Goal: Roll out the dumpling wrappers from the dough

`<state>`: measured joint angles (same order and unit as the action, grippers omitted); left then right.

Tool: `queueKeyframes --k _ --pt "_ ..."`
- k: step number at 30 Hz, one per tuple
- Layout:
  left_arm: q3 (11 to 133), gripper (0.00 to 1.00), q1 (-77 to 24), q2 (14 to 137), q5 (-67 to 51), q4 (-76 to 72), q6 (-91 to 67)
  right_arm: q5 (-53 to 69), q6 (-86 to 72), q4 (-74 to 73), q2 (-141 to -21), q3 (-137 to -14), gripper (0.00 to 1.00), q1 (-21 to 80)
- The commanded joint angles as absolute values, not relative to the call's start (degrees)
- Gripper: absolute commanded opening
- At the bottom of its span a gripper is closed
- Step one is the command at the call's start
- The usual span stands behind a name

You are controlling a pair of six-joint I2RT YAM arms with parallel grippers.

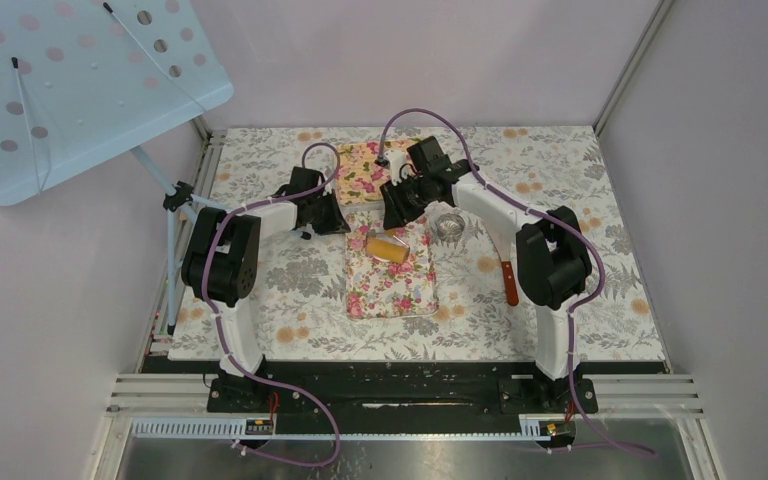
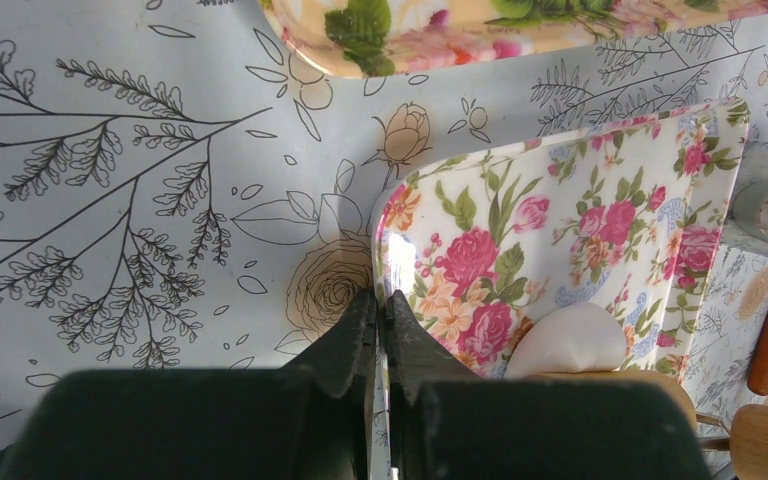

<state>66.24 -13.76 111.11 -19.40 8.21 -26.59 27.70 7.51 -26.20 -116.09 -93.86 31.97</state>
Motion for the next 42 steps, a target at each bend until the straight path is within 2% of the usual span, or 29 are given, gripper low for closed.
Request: queueKeyframes --k 1,42 --pt "65.59 0.00 -14.15 112.92 -20.20 12.58 -24.26 18.15 11.23 -31.23 -119.95 -90.53 0.00 29.83" --pt "65.73 0.00 -14.08 112.91 -20.39 12.70 -24.24 21.89 12.95 -30.63 -115.42 -85.08 0.00 35.72"
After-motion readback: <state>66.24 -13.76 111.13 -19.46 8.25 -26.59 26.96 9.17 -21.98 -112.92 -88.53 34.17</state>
